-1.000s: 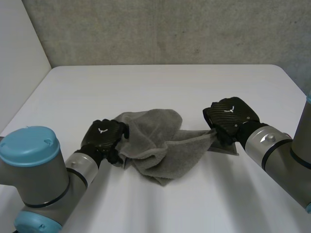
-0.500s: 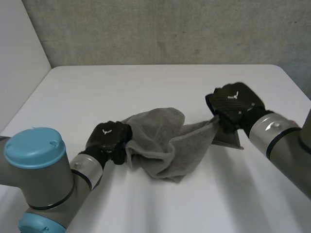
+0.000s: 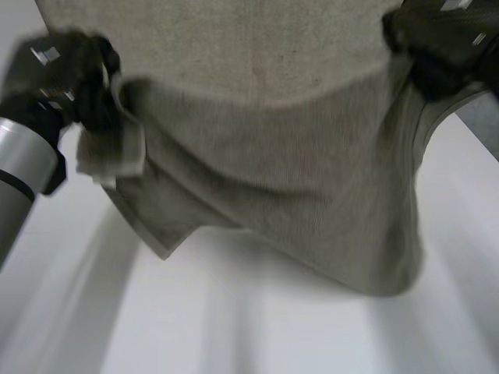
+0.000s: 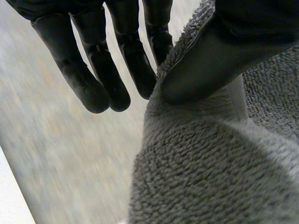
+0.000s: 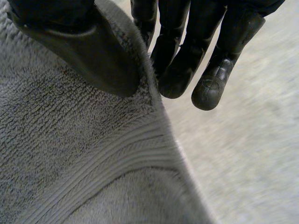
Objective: Fold the towel.
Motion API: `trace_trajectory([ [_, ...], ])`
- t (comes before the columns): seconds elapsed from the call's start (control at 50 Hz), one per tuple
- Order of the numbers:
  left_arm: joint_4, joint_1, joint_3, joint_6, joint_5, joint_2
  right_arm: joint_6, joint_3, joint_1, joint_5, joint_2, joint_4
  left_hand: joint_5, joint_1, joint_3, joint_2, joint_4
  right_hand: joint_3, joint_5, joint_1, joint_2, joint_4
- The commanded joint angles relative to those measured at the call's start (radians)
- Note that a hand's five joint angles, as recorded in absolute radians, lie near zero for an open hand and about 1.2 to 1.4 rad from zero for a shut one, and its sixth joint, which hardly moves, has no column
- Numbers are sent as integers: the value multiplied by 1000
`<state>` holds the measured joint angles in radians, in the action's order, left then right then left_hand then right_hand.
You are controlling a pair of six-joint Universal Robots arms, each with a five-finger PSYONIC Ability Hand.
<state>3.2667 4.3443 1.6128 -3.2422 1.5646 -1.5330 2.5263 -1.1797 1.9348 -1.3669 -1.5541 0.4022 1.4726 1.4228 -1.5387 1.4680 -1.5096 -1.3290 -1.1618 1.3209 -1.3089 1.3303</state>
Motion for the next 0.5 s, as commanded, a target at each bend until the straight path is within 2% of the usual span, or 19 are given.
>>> trace_trajectory([
  [0.02, -25, -9, 50, -30, -1, -211, -165, -63, 38, -21, 167, 12, -251, -27, 142, -72, 113, -67, -60, 75, -87, 66],
  [0.06, -18, -9, 17, -71, 0, -306, -193, -49, 52, -23, 212, 6, -251, -27, 142, -72, 113, -67, -60, 75, -87, 66],
  [0.12, -13, -8, -25, -99, 2, -335, -198, 39, 75, -44, 300, -28, -251, -27, 142, -72, 113, -67, -60, 75, -87, 66],
  [0.16, -12, 0, -149, -146, 6, -358, -195, 106, 76, -67, 347, -65, -251, -27, 142, -72, 113, -67, -60, 75, -87, 66],
  [0.2, -12, 0, -221, -157, 8, -355, -192, 263, 81, -122, 417, -185, -251, -27, 142, -72, 113, -67, -60, 75, -87, 66],
  [0.22, -4, 3, -296, -157, 11, -352, -192, 264, 81, -123, 417, -186, -251, -27, 142, -72, 113, -67, -60, 75, -87, 66],
  [0.24, -4, 3, -297, -157, 11, -352, -182, 325, 82, -145, 430, -285, -251, -27, 142, -72, 113, -67, -60, 75, -87, 66],
  [0.26, 19, 0, -371, -154, 15, -352, -182, 325, 82, -146, 430, -286, -251, -27, 142, -72, 113, -67, -60, 75, -87, 66],
  [0.3, 69, -2, -431, -150, 21, -340, -112, 342, 90, -176, 408, -544, -251, -27, 142, -72, 113, -67, -60, 75, -87, 66],
  [0.32, 140, -2, -468, -140, 31, -316, -112, 342, 90, -176, 408, -545, -251, -27, 142, -72, 113, -67, -60, 75, -87, 66],
  [0.34, 140, -2, -468, -140, 31, -315, -66, 307, 95, -184, 361, -662, -251, -27, 142, -72, 113, -67, -60, 75, -87, 66],
  [0.36, 218, 3, -475, -124, 41, -274, -22, 261, 90, -184, 298, -751, -251, -27, 142, -72, 113, -67, -60, 75, -87, 66],
  [0.44, 367, -2, -444, -42, 55, -213, 34, 175, 87, -173, 198, -821, -251, -27, 142, -72, 113, -67, -60, 75, -87, 66],
  [0.5, 364, 3, -418, -25, 52, -211, 42, 131, 87, -141, 193, -757, -251, -27, 142, -72, 113, -67, -60, 75, -87, 66],
])
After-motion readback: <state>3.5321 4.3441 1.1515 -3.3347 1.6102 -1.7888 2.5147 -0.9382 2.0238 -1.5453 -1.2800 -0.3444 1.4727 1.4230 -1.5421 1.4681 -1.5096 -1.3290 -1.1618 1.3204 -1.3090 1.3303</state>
